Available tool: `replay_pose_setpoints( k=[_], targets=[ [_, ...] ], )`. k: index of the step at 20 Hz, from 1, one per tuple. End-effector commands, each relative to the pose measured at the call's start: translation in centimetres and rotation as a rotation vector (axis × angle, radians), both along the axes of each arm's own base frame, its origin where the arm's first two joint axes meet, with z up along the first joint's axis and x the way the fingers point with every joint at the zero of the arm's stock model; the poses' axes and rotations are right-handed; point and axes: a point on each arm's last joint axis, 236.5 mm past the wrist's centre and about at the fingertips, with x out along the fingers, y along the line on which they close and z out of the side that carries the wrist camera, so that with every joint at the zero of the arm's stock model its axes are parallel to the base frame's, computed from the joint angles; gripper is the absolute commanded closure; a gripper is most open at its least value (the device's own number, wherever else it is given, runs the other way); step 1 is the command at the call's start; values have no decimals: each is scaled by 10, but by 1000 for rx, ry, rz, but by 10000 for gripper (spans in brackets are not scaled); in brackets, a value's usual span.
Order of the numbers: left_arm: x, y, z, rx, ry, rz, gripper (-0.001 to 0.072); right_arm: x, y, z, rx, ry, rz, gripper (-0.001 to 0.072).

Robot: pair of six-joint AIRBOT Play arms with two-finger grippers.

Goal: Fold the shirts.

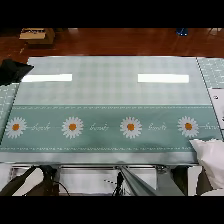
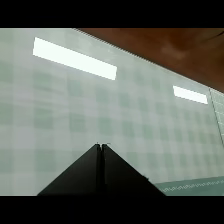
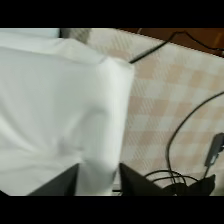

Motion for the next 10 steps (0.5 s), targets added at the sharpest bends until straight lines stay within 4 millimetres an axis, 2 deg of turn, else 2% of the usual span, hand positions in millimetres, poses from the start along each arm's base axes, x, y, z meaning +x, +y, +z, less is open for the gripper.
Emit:
replay_pose_setpoints(
  k=[1, 3, 4, 5, 6, 7, 8, 9, 10],
  targets=[
    [5, 7, 0, 43, -30, 12, 685, -30, 0, 17, -56, 135, -15, 262],
    [8, 11, -1, 51, -36, 24, 684, -28, -6, 17, -80, 129, -5, 185],
    [9, 11, -3, 63, -41, 16, 677, -18, -17, 14, -114, 91, 34, 174],
    [9, 11, -3, 79, -50, 6, 597, 2, -28, 8, -133, 17, 85, 176],
    [10, 10, -2, 93, -67, -6, 388, 34, -43, 5, -152, -84, 175, 183],
    [10, 5, 1, 110, -94, -30, 107, 79, -59, 6, -180, -209, 287, 183],
    [11, -3, 3, 126, -115, -60, 20, 140, -66, 10, -192, -377, 419, 183],
    [11, -13, 5, 172, -150, -110, 20, 203, -58, 20, -182, -551, 552, 184],
    [14, -24, 5, 224, -184, -143, 21, 268, -38, 36, -158, -722, 688, 205]
  ],
)
